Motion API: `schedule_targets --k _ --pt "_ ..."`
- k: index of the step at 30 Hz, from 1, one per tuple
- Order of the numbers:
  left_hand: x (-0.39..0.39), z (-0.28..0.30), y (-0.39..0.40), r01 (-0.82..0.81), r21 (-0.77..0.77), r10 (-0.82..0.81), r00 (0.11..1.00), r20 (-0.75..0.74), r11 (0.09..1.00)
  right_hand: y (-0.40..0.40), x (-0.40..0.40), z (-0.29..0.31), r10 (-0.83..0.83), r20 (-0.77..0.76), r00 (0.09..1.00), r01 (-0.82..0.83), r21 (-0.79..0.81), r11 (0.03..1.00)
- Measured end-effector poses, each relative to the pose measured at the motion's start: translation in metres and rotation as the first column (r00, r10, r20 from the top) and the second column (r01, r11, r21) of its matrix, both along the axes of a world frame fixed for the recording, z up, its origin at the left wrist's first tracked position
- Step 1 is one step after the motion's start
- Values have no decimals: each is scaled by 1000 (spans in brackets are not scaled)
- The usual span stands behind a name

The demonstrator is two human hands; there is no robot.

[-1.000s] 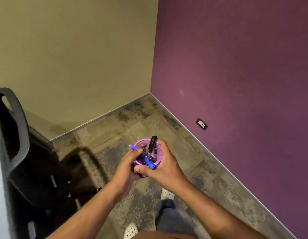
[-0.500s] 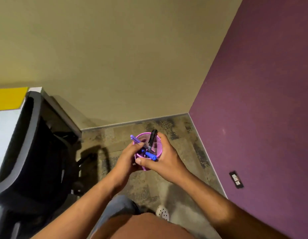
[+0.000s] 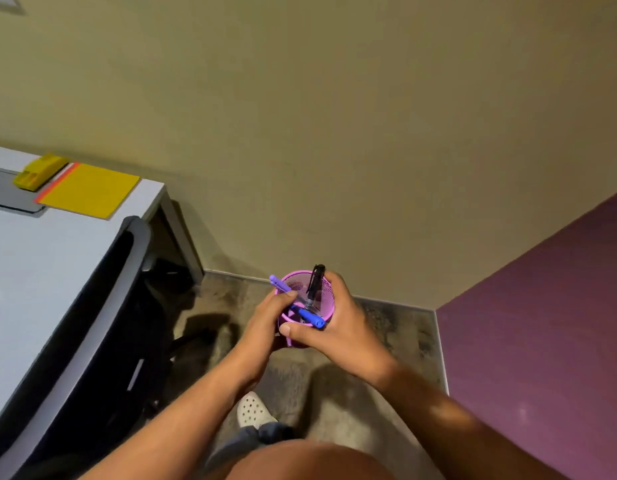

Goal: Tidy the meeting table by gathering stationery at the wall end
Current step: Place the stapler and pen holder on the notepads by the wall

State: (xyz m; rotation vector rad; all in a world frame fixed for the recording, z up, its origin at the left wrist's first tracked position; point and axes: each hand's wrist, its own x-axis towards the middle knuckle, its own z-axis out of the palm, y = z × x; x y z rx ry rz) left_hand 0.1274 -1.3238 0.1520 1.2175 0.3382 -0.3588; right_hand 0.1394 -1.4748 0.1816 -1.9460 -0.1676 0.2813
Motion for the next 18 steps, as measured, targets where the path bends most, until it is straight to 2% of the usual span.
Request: schedule_targets --k 2,7,13,18 --pt "33 7 14 -14 -4 15 999 51 1000 11 35 7 23 21 1000 -23 17 1000" --pt "94 13 52 -127 94 117 987 110 987 50 102 8 80 6 997 -80 71 994" --pt "147 14 107 -300 191 292 954 72 935 112 190 -8 250 -45 967 -243 130 961" --pt "188 24 152 -484 177 493 870 -3 857 167 259 -12 484 -18 875 -475 172 863"
